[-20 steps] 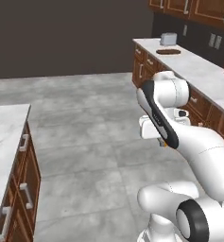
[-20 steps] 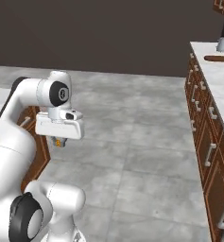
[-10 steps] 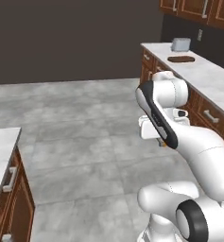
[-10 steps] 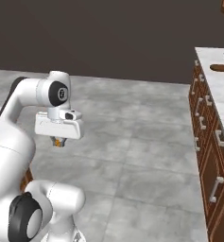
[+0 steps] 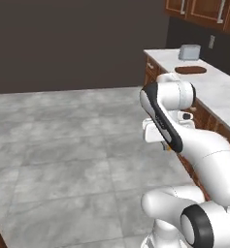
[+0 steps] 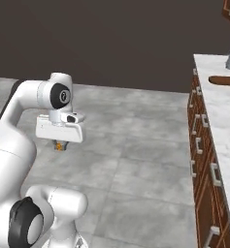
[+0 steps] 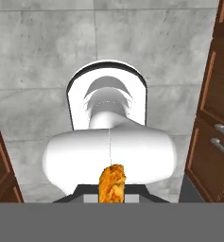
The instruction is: Retrieve the shrimp from the fridge and place it on the cutting board.
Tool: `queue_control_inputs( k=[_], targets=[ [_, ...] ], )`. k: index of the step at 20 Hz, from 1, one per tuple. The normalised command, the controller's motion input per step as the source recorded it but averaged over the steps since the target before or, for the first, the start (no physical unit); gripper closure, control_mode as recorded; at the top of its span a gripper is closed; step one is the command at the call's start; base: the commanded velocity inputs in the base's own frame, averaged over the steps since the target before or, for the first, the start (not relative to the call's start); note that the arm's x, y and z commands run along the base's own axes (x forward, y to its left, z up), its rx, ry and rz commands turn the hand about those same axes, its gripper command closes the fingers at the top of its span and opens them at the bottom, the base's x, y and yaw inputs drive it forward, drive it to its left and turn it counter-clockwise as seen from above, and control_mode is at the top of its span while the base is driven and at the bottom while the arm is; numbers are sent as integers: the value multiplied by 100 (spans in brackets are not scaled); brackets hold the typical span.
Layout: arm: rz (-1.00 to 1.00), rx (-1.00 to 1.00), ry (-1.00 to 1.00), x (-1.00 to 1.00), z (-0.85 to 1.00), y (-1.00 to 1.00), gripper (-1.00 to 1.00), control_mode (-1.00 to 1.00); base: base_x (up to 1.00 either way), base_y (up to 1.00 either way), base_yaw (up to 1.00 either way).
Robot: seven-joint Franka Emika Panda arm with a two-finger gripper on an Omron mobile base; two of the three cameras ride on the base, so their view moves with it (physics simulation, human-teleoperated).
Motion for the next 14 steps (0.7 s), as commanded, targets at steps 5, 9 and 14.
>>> queue_control_inputs(
  k=[5, 9, 14],
  targets=[
    [0, 0, 0, 0, 0, 0, 100, 100, 100, -36, 0],
    [0, 0, 0, 0, 0, 0, 100, 100, 100, -4, -1],
    [0, 0, 0, 0, 0, 0, 100, 100, 100, 0, -14]
  ],
)
